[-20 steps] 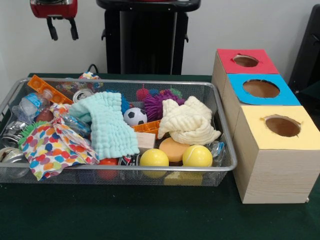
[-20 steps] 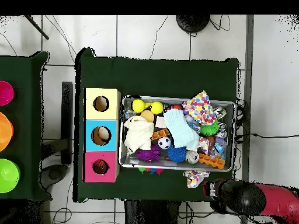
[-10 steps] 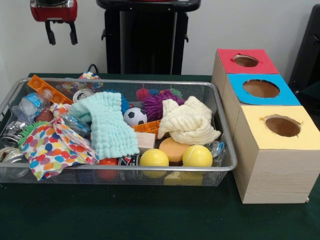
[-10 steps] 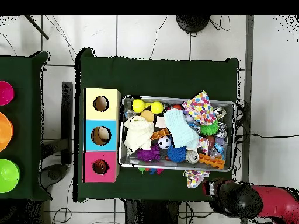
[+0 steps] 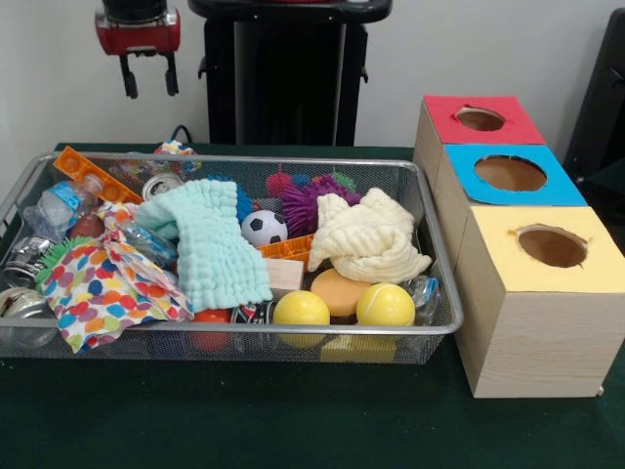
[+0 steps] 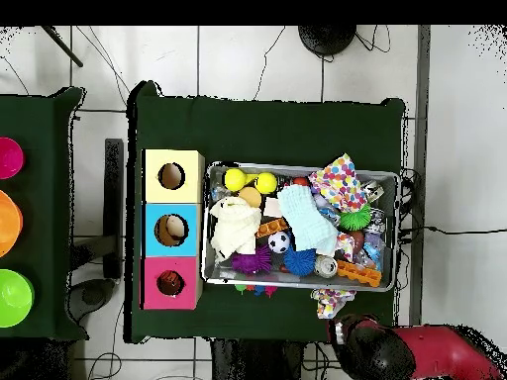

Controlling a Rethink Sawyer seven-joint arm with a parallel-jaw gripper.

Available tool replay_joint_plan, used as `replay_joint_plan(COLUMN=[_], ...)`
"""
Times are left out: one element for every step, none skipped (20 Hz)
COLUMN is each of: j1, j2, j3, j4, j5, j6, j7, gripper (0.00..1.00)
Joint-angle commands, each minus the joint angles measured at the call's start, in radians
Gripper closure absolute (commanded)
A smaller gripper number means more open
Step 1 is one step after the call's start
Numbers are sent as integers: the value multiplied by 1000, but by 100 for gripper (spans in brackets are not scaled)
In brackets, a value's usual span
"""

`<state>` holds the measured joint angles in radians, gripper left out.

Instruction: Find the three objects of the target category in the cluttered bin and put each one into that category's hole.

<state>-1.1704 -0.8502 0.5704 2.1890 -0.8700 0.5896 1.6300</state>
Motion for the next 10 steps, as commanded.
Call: replay_joint_plan(j1=[96,112,135,153,174,188,202,207,210,205], j2=[79,92,111,125,145,162,178,188,198,204], j3=[-112,-133,-161,-184,-211,-234,-256,-270,-279,-282], j4=[75,73,65,59,50,39,29,19,9,2], j5=[-152,-168,-189,-200,-211,-221,-227,-226,-219,-212], j6=[-157,-177,-201,-221,-244,-264,-282,-293,-297,-298], j7=[156,176,198,213,227,235,241,233,221,205], gripper=[0,0,0,0,0,0,0,0,0,0])
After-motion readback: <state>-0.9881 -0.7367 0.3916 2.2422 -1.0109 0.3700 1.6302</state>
